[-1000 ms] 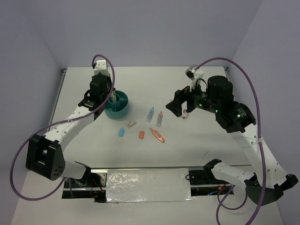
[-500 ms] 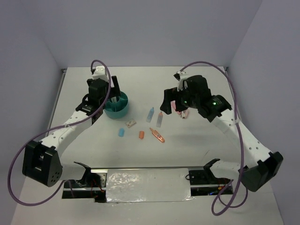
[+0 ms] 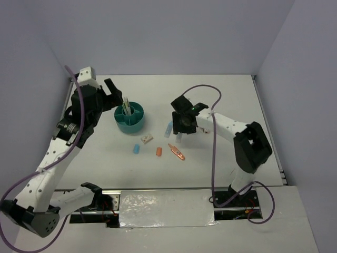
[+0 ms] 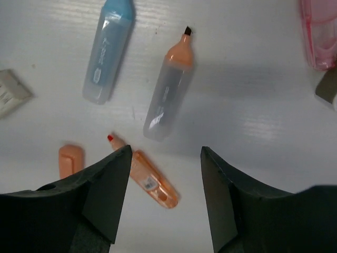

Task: Sort the stationery into containers
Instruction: Place the pen in the storage box, then pick up the pen from the center of the board.

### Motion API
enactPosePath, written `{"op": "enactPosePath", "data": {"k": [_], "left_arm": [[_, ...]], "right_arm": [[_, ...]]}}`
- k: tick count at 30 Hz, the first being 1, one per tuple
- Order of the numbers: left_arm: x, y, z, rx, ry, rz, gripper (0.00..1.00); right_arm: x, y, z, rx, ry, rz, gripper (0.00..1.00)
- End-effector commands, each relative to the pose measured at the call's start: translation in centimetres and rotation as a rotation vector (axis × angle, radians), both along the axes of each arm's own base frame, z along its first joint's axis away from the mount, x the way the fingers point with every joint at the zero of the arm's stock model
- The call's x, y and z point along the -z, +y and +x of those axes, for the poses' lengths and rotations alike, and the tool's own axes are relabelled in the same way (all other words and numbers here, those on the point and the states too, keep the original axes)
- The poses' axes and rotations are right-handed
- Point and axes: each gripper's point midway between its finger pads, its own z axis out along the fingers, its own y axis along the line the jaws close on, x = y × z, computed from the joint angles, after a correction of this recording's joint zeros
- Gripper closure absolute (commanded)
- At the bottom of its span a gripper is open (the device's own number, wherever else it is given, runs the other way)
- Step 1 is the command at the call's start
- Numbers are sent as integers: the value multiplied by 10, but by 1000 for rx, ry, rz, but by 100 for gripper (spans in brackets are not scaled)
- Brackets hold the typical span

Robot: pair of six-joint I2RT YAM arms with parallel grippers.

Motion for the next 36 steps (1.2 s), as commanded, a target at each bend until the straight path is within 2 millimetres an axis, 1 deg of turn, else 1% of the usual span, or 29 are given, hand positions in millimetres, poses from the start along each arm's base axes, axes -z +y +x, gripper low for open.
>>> {"op": "enactPosePath", "data": {"k": [1, 2, 3, 4, 6, 7, 9, 10, 12, 13, 14, 15, 17, 18, 19, 21, 22, 23, 24, 25, 26, 28, 29, 30, 31, 32, 33, 35, 36], "left_arm": [[18, -1, -37, 30, 128, -51, 1], [17, 0, -42, 36, 133, -51, 1], [15, 0, -49, 45, 135, -57, 1], [17, 2, -56, 46, 160, -51, 1], [17, 3, -64, 58, 179, -43, 0], [21, 4, -70, 64, 203, -32, 1], [24, 4, -76, 78, 220, -29, 1], [30, 4, -80, 87, 240, -23, 1], [36, 3, -85, 97, 265, -27, 1], [45, 4, -89, 97, 292, -22, 1], [49, 4, -92, 97, 307, -23, 1], [55, 4, -94, 95, 326, -30, 1], [73, 4, -100, 91, 386, -29, 1], [85, 1, -103, 97, 425, -36, 1], [91, -1, -104, 104, 442, -45, 1], [105, -8, -108, 127, 487, -67, 1], [109, -10, -108, 130, 500, -77, 1], [113, -12, -108, 130, 517, -85, 1], [119, -17, -109, 133, 535, -97, 1], [124, -24, -109, 139, 559, -102, 1], [129, -28, -109, 140, 576, -99, 1], [145, -36, -107, 138, 634, -76, 1], [149, -47, -109, 157, 650, -77, 1], [153, -54, -106, 163, 653, -78, 1], [161, -59, -104, 157, 673, -66, 1], [166, -71, -106, 170, 681, -71, 1], [169, -78, -101, 177, 669, -79, 1], [184, -97, -100, 192, 697, -67, 1], [188, -105, -96, 200, 691, -64, 1]], "right_arm": [[-2, 15, 34, 61, -76, 2, 38], [-1, 18, 40, 60, -76, 4, 38], [13, 19, 41, 57, -53, -18, 39], [17, 20, 42, 58, -45, -20, 39], [25, 22, 45, 63, -37, -31, 39], [33, 21, 46, 69, -25, -44, 39], [42, 23, 48, 73, -16, -45, 39], [51, 22, 47, 72, 2, -54, 40], [60, 20, 45, 89, 22, -74, 43], [68, 15, 41, 100, 36, -96, 44], [71, 14, 39, 118, 46, -92, 48], [73, 15, 36, 125, 47, -91, 49], [80, 12, 29, 147, 60, -82, 51], [82, 12, 28, 152, 63, -72, 52], [87, 13, 25, 144, 65, -60, 54], [90, 19, 20, 108, 81, -25, 72], [88, 23, 22, 83, 68, -14, 79], [80, 24, 24, 76, 48, -1, 90], [74, 24, 25, 63, 30, 3, 92], [54, 26, 31, 36, -30, 24, 95], [42, 25, 34, 26, -64, 30, 98], [16, 18, 39, 4, -134, 18, 100], [-12, 15, 42, 4, -198, 34, 100], [-28, 10, 41, -13, -223, 22, 100], [-43, 7, 41, -20, -247, 20, 100], [-56, 3, 40, -19, -267, 18, 100], [-80, -6, 34, -23, -296, 11, 100], [-98, -14, 26, -33, -314, 3, 100], [-112, -23, 16, -42, -319, -6, 100]]}}
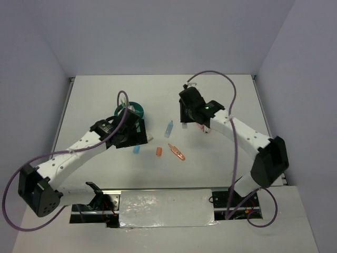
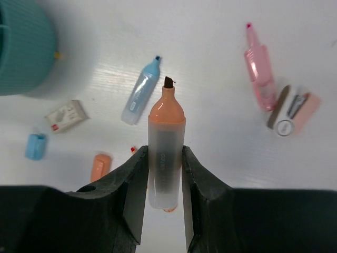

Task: Sort the stationery into containers
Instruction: Pick up the pen from the center of the board, then close the pen cap on the pen.

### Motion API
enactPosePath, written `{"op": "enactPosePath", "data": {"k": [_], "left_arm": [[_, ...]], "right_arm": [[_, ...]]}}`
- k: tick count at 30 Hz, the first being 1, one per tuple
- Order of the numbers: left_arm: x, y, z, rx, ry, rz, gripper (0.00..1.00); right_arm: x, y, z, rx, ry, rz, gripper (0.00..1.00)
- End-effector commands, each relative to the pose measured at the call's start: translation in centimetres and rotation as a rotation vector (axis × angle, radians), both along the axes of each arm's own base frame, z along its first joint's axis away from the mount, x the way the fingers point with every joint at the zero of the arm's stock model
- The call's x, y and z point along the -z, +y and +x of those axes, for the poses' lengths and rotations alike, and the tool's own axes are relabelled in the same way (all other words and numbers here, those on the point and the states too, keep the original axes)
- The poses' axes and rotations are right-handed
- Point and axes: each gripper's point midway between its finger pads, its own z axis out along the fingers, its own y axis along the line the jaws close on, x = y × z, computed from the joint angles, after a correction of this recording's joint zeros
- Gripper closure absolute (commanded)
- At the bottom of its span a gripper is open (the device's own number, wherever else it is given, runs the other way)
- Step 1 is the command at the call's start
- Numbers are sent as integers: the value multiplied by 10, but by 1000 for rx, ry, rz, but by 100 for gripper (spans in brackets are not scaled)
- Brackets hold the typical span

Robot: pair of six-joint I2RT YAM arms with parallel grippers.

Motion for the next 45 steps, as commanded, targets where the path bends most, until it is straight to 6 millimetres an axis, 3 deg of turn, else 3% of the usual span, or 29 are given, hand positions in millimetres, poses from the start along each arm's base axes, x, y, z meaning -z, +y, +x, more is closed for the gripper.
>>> {"op": "enactPosePath", "data": {"k": [1, 3, 4, 6, 7, 9, 13, 15, 18, 27, 28, 33, 35, 38, 40, 43, 44, 45], "left_arm": [[18, -35, 12, 1, -8, -11, 2], [25, -48, 18, 9, -8, 12, 4], [41, -55, 20, 22, 24, 43, 5], [49, -70, 21, 38, 34, 62, 8], [63, -78, 24, 49, 51, 80, 9], [70, -91, 26, 73, 47, 88, 10], [94, -112, 31, 107, 55, 126, 14], [96, -121, 35, 118, 51, 127, 19], [116, -120, 38, 108, 85, 172, 29], [140, -105, 30, 77, 126, 240, 33], [143, -103, 27, 75, 137, 243, 40], [154, -99, 14, 77, 172, 218, 53], [158, -100, 7, 86, 183, 187, 71], [140, -107, 9, 108, 147, 123, 92], [103, -115, 18, 133, 74, 65, 97], [27, -124, 38, 157, -91, -55, 100], [-14, -129, 45, 165, -187, -147, 100], [-39, -127, 54, 176, -255, -196, 100]], "right_arm": [[-57, -27, -18, -23, -80, -50, 100], [-68, -37, -37, -32, -77, -36, 100], [-70, -40, -43, -40, -77, -28, 100], [-64, -45, -58, -51, -56, -13, 100], [-71, -45, -67, -70, -69, 31, 100], [-59, -47, -81, -82, -34, 52, 100], [-51, -51, -99, -96, -15, 91, 100], [-49, -50, -106, -111, -12, 109, 100], [-46, -49, -112, -130, -2, 124, 100], [-58, -43, -113, -180, -22, 141, 100], [-59, -42, -112, -183, -24, 146, 100], [-62, -30, -108, -206, -27, 190, 100], [-70, -21, -108, -248, -47, 229, 100], [-85, -6, -114, -333, -83, 315, 100], [-94, 9, -129, -433, -73, 405, 100], [-111, 31, -147, -548, -84, 562, 100], [-134, 42, -158, -633, -133, 660, 100], [-142, 45, -163, -660, -145, 708, 100]]}}
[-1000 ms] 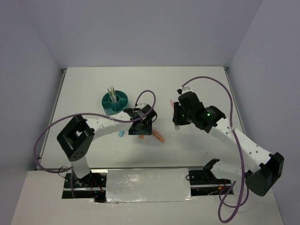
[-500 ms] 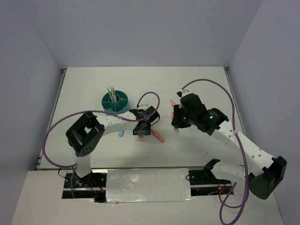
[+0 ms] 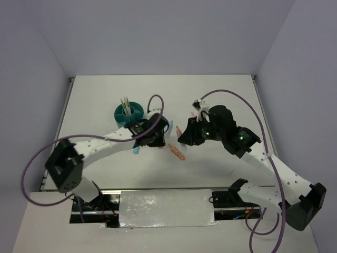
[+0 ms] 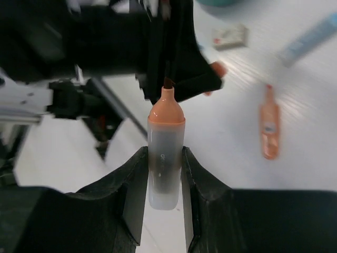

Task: Sort the stationery into containers
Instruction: Close the pen cap on the pen.

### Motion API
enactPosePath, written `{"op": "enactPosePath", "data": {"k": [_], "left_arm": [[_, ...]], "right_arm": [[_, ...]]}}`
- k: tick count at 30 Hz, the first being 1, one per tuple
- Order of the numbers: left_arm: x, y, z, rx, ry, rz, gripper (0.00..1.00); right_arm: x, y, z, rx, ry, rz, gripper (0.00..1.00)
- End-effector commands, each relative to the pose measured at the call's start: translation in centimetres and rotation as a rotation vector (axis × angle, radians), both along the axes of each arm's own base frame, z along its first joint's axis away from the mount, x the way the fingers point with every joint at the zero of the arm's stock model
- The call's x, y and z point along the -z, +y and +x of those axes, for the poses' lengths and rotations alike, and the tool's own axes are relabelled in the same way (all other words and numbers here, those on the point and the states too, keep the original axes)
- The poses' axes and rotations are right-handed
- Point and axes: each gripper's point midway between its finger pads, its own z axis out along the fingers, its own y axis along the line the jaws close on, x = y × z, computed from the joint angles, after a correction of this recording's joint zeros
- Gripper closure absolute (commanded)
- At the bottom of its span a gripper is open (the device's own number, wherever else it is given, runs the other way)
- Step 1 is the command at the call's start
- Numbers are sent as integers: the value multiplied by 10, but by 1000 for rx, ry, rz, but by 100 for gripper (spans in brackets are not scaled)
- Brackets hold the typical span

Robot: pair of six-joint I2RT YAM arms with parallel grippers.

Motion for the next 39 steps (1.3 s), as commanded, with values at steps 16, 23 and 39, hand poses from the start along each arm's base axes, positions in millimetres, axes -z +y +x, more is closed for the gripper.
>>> {"op": "enactPosePath", "data": {"k": [16, 23, 39], "left_arm": [[-364, -6, -43, 379, -817, -1073, 98], [-367, -4, -47, 381, -819, -1089, 100], [-376, 3, -55, 369, -826, -1123, 100]], "right_arm": [[-164, 52, -91, -538, -209, 773, 100], [-168, 52, -89, -528, -234, 774, 100], [-162, 54, -65, -440, -286, 699, 100]]}}
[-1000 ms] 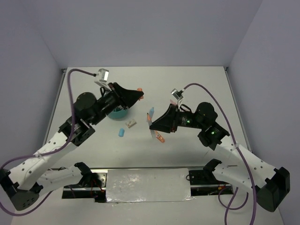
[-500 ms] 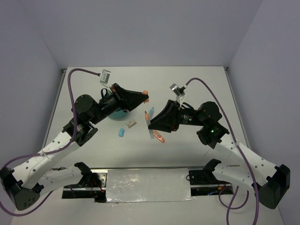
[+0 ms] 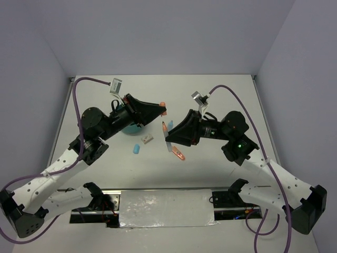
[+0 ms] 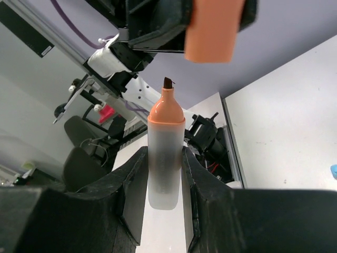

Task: Sort the stationery into containers
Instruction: Close the pen cap on the pen.

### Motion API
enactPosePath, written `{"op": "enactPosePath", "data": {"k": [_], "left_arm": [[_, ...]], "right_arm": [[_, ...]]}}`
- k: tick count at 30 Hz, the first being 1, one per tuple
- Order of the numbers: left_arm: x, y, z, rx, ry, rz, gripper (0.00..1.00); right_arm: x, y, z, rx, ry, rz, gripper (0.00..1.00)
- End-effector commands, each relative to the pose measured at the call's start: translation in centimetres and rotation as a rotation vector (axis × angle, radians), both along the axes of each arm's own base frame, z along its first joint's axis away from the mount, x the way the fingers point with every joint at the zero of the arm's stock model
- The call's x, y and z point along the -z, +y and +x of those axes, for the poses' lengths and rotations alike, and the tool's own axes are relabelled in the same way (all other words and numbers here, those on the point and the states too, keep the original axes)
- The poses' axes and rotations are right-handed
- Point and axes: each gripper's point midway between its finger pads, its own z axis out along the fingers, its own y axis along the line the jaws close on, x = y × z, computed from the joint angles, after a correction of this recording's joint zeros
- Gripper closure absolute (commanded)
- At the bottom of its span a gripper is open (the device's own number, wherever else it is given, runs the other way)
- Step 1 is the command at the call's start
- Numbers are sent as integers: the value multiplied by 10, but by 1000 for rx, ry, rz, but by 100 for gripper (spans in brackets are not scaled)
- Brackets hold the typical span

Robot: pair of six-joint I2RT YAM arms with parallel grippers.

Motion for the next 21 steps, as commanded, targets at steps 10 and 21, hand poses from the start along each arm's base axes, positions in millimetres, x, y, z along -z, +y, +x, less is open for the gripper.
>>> {"op": "enactPosePath", "data": {"k": [10, 21], "left_arm": [[-37, 13, -19, 27, -75, -135, 100], [-30, 13, -21, 41, -74, -146, 100]], "right_arm": [[-27, -2, 12, 40, -84, 73, 100], [-34, -5, 15, 52, -98, 92, 100]]}}
